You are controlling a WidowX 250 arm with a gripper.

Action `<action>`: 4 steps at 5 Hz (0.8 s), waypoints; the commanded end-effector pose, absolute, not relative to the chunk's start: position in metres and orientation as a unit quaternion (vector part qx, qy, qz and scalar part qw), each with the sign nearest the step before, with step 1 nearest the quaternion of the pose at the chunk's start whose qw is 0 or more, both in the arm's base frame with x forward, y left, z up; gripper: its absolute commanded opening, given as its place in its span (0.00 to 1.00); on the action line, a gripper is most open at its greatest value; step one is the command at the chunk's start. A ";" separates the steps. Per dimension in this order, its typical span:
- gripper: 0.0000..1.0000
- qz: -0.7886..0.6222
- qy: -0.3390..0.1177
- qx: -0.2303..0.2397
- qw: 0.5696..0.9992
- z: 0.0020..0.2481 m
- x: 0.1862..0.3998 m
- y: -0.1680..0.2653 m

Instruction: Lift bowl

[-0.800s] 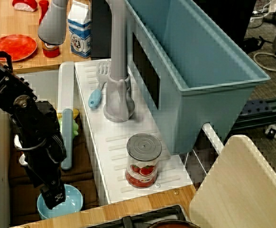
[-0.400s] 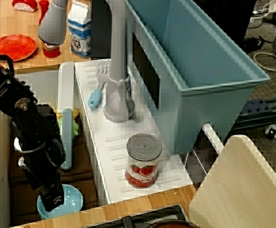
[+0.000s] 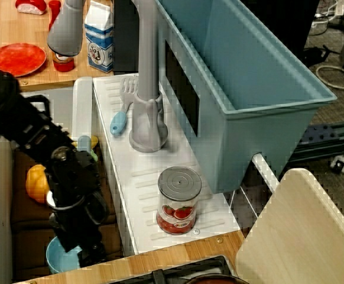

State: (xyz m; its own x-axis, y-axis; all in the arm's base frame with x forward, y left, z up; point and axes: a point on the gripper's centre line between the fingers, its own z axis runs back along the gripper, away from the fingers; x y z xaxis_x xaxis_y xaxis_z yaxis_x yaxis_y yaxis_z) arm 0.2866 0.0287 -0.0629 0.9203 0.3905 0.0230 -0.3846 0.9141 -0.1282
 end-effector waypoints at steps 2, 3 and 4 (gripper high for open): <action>1.00 0.207 -0.047 -0.044 0.976 -0.088 0.328 0.045; 1.00 0.202 -0.050 -0.045 0.977 -0.089 0.328 0.047; 1.00 0.193 -0.053 -0.049 0.978 -0.087 0.322 0.047</action>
